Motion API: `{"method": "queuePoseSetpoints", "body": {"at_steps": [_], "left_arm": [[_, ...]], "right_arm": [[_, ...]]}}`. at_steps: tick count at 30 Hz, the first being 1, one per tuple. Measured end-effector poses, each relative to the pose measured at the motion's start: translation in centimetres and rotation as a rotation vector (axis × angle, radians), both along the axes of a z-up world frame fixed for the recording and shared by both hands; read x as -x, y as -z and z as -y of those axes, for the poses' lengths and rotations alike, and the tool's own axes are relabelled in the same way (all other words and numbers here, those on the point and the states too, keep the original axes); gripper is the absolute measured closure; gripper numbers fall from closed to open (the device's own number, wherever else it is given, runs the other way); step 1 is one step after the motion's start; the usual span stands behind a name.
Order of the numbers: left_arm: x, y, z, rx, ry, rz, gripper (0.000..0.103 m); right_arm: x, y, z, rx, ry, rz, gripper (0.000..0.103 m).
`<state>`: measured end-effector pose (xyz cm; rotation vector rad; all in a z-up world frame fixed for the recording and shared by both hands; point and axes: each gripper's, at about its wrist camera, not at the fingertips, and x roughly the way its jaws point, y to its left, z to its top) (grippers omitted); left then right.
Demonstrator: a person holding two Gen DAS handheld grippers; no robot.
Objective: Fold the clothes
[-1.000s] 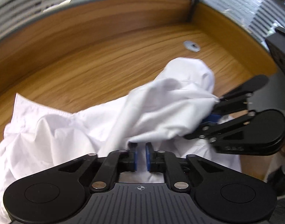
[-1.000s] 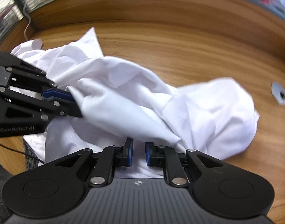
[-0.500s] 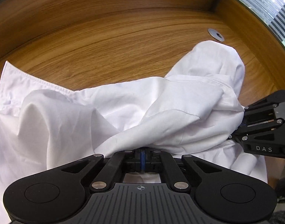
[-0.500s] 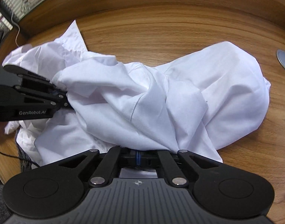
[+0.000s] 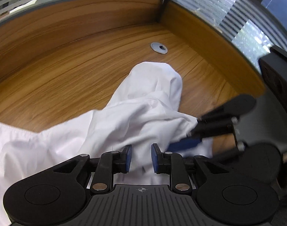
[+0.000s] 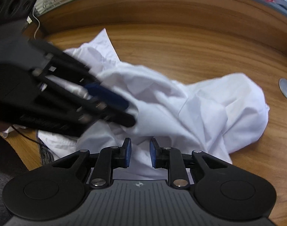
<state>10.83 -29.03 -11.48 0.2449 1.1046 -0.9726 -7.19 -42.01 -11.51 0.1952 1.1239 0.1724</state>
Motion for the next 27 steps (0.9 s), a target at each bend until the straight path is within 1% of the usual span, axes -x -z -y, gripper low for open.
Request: {"method": "queuePoseSetpoints", "body": {"at_steps": [3,9,12,13,16,18,21,23,27], "left_arm": [[-1.0,0.9,1.1,-0.04,0.006,0.02,0.079],[-3.3,2.7,3.1,-0.077,-0.029,0.024,0.082],[-4.4,3.4,3.5,-0.09,-0.068,0.003,0.085],[-4.8,3.8,3.6,-0.096,-0.079,-0.004,0.088],[-5.7,5.1,3.6,-0.112,-0.101,-0.025,0.091],[-5.9,5.5,3.7,-0.114,-0.111,-0.035,0.091],[-6.0,4.6,3.2,-0.101,-0.1,-0.055,0.091],[-5.6,3.2,2.7,-0.076,-0.077,-0.051,0.085],[-4.1,-0.3,0.8,-0.011,-0.021,-0.006,0.076]], "right_arm": [[0.5,0.4,-0.4,0.01,-0.002,-0.01,0.078],[1.8,1.9,-1.0,0.023,-0.012,-0.05,0.079],[2.1,2.7,-0.9,0.02,-0.003,-0.063,0.08],[2.1,3.1,-0.9,0.021,-0.002,-0.068,0.08],[2.1,3.6,-1.1,0.036,-0.002,-0.063,0.082],[2.2,3.7,-1.1,0.041,-0.003,-0.06,0.083],[2.1,3.6,-0.9,0.039,-0.007,-0.066,0.083],[2.0,3.1,-0.7,0.025,0.001,-0.062,0.083],[2.3,1.4,0.1,-0.002,0.032,-0.02,0.082]]}}
